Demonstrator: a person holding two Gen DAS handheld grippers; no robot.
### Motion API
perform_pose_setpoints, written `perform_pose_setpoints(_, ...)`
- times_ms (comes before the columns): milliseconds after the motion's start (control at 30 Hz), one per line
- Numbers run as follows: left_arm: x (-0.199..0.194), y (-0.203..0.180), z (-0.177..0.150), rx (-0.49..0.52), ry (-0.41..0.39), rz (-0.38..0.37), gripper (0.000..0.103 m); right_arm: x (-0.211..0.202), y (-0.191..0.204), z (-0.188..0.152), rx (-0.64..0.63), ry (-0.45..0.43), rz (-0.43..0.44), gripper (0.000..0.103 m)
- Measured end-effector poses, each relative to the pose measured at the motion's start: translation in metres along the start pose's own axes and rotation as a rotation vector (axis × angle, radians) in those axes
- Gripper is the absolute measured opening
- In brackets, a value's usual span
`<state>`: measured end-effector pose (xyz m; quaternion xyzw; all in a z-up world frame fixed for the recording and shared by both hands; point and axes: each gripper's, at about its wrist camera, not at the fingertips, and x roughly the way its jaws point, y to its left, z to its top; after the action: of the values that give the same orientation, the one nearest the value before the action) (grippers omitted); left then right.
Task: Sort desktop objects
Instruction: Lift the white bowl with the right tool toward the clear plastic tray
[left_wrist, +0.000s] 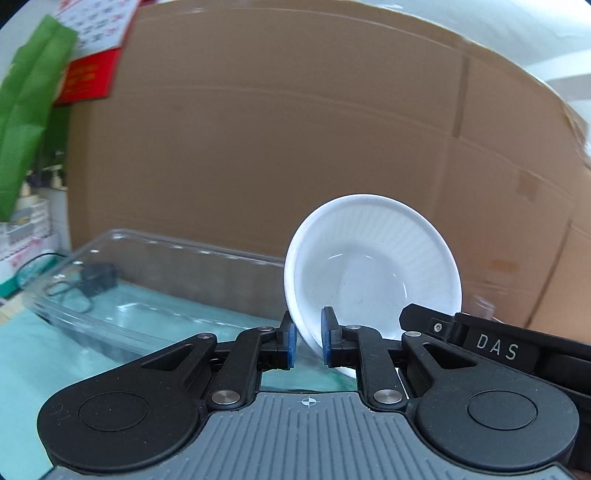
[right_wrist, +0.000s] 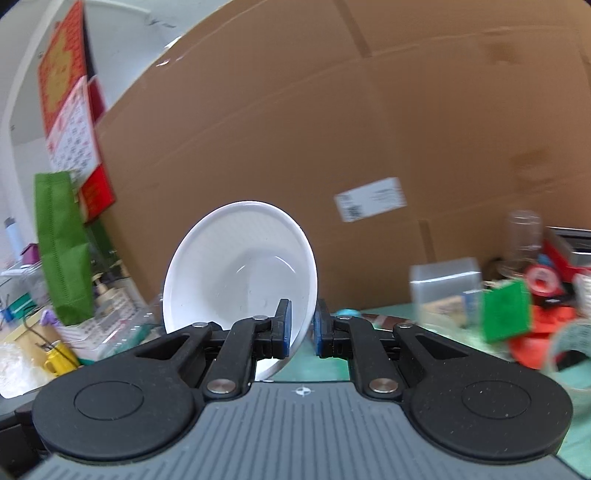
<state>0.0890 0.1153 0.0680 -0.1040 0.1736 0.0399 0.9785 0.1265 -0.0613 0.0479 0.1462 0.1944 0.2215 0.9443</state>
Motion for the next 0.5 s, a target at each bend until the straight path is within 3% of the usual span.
perform_pose_setpoints(500,-0.003,0.083,0.025,0.005,-0.025,0.107,0.024,0.057,0.087,0.002,-0.073,0.058,0.057,0.015)
